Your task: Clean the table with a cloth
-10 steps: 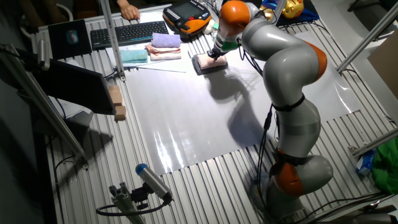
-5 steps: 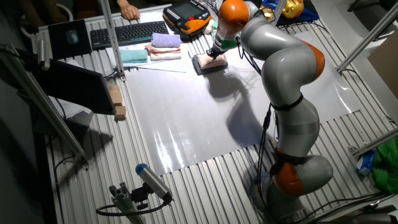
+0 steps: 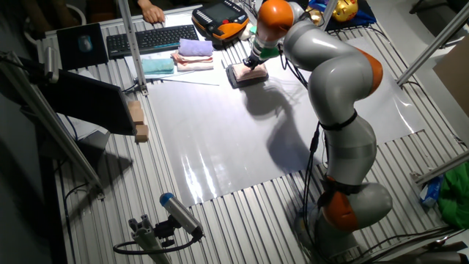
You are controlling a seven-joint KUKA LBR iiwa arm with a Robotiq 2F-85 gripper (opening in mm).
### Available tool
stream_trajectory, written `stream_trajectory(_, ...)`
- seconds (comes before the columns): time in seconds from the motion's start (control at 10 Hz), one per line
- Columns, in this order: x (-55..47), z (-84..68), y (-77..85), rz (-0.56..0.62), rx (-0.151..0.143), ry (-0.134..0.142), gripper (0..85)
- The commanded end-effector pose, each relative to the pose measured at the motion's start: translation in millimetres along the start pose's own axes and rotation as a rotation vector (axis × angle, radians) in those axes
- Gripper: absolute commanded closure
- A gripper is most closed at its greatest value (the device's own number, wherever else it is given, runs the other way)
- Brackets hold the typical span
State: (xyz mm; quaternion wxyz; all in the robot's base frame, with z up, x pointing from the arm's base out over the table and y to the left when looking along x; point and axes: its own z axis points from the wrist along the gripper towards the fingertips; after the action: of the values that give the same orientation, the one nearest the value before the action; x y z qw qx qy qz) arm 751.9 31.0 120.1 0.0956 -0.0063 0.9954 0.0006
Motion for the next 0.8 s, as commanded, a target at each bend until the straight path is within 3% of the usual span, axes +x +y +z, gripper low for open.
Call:
stream_trajectory(0.0,-0.1,0.0,0.1,0.0,0.002,0.005,85.0)
stream_trajectory(0.3,-0.1,0.0,0.1,-0.009,-0.026,0.037,85.0)
stream_trajectory(0.4,-0.1,0.0,0.1,-0.011,-0.015,0.037,85.0)
stream_trajectory(0.7,-0.1,0.0,0.1,-0.007,-0.021,0.022,85.0)
